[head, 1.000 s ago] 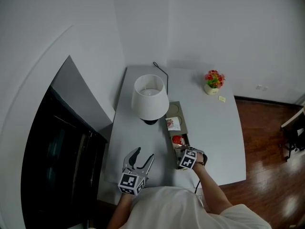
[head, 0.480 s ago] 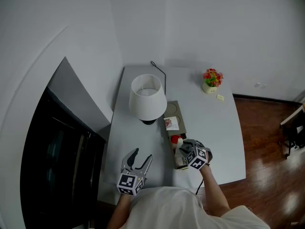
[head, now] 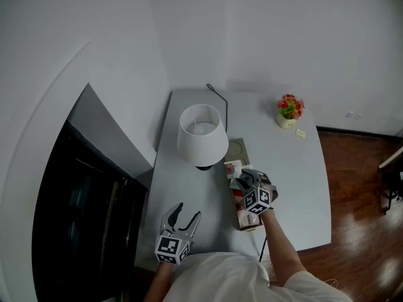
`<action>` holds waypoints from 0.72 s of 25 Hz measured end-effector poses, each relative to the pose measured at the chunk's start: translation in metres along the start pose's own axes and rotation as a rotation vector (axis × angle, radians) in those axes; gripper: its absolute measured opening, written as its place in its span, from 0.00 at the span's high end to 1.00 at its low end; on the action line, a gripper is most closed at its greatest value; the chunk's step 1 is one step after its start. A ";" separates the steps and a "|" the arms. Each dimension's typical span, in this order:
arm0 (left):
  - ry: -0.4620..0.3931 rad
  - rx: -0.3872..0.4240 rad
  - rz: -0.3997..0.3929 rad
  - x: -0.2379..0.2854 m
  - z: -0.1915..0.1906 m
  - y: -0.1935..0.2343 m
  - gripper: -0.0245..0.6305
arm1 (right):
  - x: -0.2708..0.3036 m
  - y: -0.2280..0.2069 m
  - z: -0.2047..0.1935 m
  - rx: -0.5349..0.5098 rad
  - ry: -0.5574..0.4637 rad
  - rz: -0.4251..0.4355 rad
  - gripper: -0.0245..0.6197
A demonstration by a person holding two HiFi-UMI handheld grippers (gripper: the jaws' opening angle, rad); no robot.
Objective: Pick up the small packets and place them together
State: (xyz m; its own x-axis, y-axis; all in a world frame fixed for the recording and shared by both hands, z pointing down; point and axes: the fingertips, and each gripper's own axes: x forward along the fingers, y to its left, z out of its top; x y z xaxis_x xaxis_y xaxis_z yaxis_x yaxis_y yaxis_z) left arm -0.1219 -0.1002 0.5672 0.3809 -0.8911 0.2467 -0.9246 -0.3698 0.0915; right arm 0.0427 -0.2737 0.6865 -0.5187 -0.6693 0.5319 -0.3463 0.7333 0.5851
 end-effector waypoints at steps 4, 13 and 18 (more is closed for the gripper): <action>0.026 0.003 0.019 0.000 -0.005 0.010 0.56 | 0.022 0.002 -0.012 -0.043 0.021 0.020 0.64; 0.045 0.011 0.018 0.014 -0.007 0.009 0.56 | 0.027 -0.023 -0.014 0.147 -0.008 -0.091 0.61; 0.007 -0.003 -0.014 0.023 0.000 -0.001 0.56 | -0.026 -0.051 0.023 0.478 -0.237 -0.156 0.61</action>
State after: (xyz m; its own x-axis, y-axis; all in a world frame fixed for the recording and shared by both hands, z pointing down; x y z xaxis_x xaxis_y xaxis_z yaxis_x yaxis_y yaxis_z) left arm -0.1126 -0.1201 0.5727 0.3936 -0.8841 0.2517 -0.9192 -0.3813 0.0981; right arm 0.0560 -0.2909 0.6289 -0.5757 -0.7695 0.2764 -0.7204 0.6372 0.2739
